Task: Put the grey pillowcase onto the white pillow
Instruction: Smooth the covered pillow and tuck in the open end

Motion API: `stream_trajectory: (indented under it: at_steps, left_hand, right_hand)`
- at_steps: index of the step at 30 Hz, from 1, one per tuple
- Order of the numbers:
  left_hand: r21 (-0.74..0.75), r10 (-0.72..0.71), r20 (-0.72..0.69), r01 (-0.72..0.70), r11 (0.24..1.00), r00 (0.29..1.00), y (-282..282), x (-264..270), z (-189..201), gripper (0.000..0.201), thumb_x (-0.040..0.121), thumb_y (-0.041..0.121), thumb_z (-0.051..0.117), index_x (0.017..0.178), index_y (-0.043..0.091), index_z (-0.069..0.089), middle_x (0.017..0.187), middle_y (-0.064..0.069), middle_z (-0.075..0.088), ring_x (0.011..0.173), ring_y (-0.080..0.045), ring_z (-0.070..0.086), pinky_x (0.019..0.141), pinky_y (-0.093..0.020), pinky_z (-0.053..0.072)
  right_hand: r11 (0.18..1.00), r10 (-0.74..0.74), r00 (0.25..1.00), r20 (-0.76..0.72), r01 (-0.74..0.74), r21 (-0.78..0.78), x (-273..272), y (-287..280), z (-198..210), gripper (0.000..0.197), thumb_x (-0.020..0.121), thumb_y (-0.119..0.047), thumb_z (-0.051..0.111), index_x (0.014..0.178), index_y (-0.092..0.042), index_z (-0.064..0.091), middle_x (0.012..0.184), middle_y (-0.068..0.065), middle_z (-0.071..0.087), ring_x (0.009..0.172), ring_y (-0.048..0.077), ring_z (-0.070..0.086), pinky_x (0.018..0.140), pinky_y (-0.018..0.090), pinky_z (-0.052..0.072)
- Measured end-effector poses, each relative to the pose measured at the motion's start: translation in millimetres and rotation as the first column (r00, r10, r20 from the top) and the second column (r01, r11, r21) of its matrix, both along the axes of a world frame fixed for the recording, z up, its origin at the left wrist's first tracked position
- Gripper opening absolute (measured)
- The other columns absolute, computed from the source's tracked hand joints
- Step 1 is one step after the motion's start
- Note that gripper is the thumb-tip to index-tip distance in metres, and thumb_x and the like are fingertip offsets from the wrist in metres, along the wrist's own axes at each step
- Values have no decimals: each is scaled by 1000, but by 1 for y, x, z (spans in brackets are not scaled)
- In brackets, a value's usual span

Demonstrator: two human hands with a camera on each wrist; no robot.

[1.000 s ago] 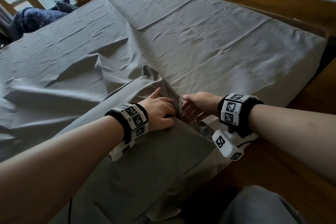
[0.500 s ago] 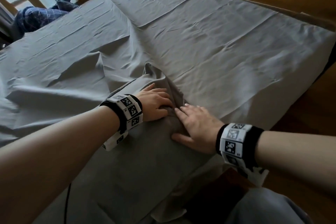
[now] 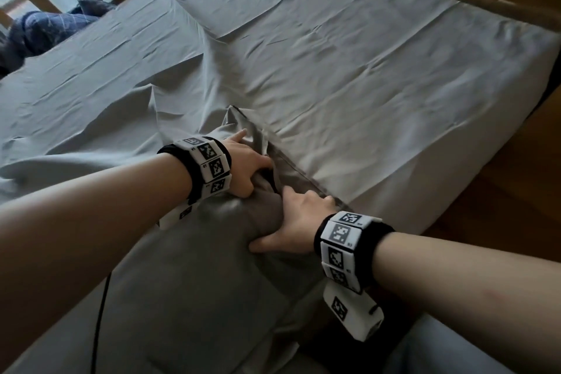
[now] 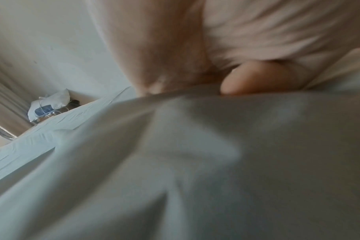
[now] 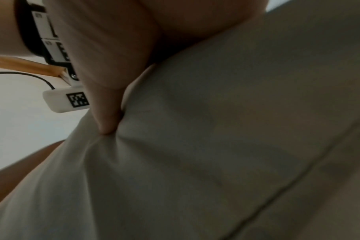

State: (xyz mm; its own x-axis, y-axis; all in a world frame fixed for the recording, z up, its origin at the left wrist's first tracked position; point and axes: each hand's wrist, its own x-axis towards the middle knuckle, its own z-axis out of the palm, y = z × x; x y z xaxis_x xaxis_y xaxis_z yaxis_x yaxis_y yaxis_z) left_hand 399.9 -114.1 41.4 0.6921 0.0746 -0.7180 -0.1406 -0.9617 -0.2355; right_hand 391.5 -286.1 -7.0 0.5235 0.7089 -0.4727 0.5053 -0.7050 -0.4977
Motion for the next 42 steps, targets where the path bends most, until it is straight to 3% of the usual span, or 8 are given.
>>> stream_trajectory:
  at_steps: [10,15,18,23,25,30,36,42]
  left_hand:
    - [14,-15,0,15,1000,1000,11,-39,35,65,49,37,44,112,35,59,106,14,65,120,-12,49,116,-39,12]
    - [-61,44,-50,-47,997,998,-15,-57,12,69,63,33,40,130,39,53,134,10,56,135,-9,36,119,-50,-2]
    - [-103,70,-96,-80,991,993,-19,-52,-2,49,91,22,38,137,34,50,145,12,46,139,-4,29,118,-52,-5]
    - [-107,30,-134,-45,993,990,-34,-44,-14,42,99,28,31,133,22,56,143,6,49,136,-12,36,119,-48,9]
    - [-67,89,-161,-101,993,983,-43,-39,-20,57,94,46,24,129,17,58,139,-4,53,131,-22,43,115,-41,24]
    - [-78,215,-123,-226,971,969,-56,-40,-47,108,61,95,8,109,20,68,118,-11,64,119,-29,53,107,-41,36]
    - [-125,156,-217,-186,974,964,-63,-33,-46,59,94,63,32,124,20,60,128,-10,60,117,-26,53,99,-29,35]
    - [-301,167,-57,-176,937,984,-16,-23,3,36,85,52,49,108,30,67,105,7,68,94,-12,60,90,-27,46]
  right_hand:
    - [964,124,939,320,-190,185,-41,9,24,32,78,-42,60,104,-25,55,100,4,61,104,25,52,93,44,36]
    - [990,52,984,-170,-28,140,-38,7,7,78,60,-69,62,120,-22,44,114,0,61,108,23,60,91,37,47]
    - [989,74,888,-454,-6,151,-11,0,-3,70,65,-56,75,121,-22,49,118,-2,60,107,16,59,89,30,50]
    - [979,202,771,-604,-159,125,18,-6,-15,50,70,-25,73,115,-6,61,104,7,68,89,18,67,77,31,57]
    - [991,120,711,-693,-45,126,36,1,-14,39,72,-17,64,106,0,64,87,11,68,70,18,67,58,26,54]
    - [942,-142,665,-733,319,107,77,28,-6,25,91,-9,38,106,-5,57,100,17,68,90,33,65,75,35,52]
    - [948,-122,516,-848,315,55,88,57,-10,45,94,-29,35,122,-2,57,119,18,65,107,33,63,96,45,49]
    - [971,-30,392,-919,230,66,94,92,-28,54,92,-52,34,113,-10,60,98,8,63,78,21,55,65,31,44]
